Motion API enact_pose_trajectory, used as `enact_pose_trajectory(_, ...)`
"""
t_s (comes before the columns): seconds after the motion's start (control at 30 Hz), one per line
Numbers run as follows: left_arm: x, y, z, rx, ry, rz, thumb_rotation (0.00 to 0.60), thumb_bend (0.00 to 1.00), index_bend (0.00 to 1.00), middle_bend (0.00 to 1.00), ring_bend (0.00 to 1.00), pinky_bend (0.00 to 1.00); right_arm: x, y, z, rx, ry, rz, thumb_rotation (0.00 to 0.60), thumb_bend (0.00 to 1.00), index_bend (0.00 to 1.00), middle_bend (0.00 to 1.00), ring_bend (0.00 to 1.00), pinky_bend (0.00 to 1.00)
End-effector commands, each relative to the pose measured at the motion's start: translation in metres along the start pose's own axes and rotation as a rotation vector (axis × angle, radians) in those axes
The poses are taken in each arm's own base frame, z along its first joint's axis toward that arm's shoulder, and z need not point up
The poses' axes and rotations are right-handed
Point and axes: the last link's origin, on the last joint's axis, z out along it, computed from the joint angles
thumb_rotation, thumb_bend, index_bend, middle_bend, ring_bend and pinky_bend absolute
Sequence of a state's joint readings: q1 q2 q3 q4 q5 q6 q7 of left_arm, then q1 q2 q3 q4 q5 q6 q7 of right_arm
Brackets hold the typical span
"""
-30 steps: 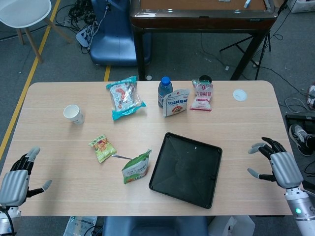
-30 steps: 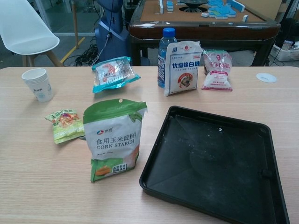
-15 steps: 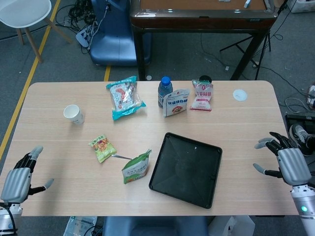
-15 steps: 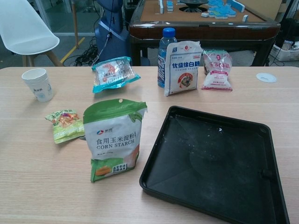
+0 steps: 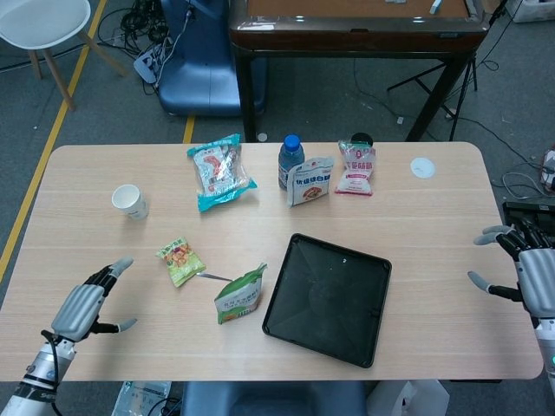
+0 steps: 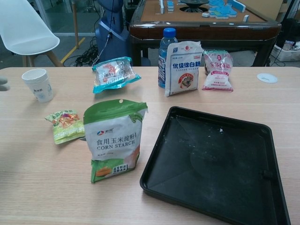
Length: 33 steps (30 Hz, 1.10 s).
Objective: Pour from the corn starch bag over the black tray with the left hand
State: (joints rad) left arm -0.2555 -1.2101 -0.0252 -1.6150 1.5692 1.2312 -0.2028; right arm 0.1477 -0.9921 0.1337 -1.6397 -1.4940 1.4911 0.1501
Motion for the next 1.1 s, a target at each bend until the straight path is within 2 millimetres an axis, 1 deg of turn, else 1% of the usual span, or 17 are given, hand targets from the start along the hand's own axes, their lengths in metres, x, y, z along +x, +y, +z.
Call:
enact_pose_trajectory(0.03,-0.014,0.008,0.009,-0.043,-0.052,-0.016,0.600,0.13,0.02,0.08,0.10,0.15,-0.001,0.001,-0.001,-0.006,-0.004,-0.002,0.600,0.10,0.41,0.34,0.16,0.18)
enact_pose_trajectory(0.17,-0.030,0.017,0.019,-0.085,-0.099,-0.036,0.600,0.12,0.01,0.08,0.10,0.15,-0.002,0.002,-0.002,-0.015,-0.011,-0.003,0.600,0.10,0.41,0.34,0.15,0.18)
enact_pose_trajectory(0.4,-0.054,0.042,0.044,-0.140,-0.129,-0.081,0.600,0.12,0.01,0.08,0.10,0.15,-0.004,0.004,-0.004,-0.029,-0.018,-0.001,0.600,0.10,0.41,0.34,0.15,0.18)
enact_pose_trajectory(0.63,-0.076,0.062,0.069,-0.173,-0.145,-0.069,0.600,0.12,0.01,0.08,0.12,0.15,-0.005,0.008,-0.009,-0.048,-0.021,0.001,0.600,0.10,0.41,0.34,0.16,0.18)
enact_pose_trajectory(0.8,-0.092,0.074,0.080,-0.180,-0.163,-0.059,0.600,0.12,0.03,0.08,0.13,0.16,-0.005,0.011,-0.012,-0.060,-0.022,0.002,0.600,0.10,0.41,0.34,0.15,0.18)
enact_pose_trajectory(0.93,-0.103,0.080,0.087,-0.177,-0.184,-0.063,0.600,0.12,0.06,0.08,0.16,0.17,-0.004,0.013,-0.014,-0.067,-0.021,0.002,0.600,0.10,0.41,0.34,0.16,0.18)
enact_pose_trajectory(1.1,-0.112,0.086,0.096,-0.168,-0.198,-0.080,0.600,0.12,0.08,0.10,0.17,0.18,-0.004,0.014,-0.016,-0.077,-0.022,0.001,0.600,0.10,0.41,0.34,0.16,0.18)
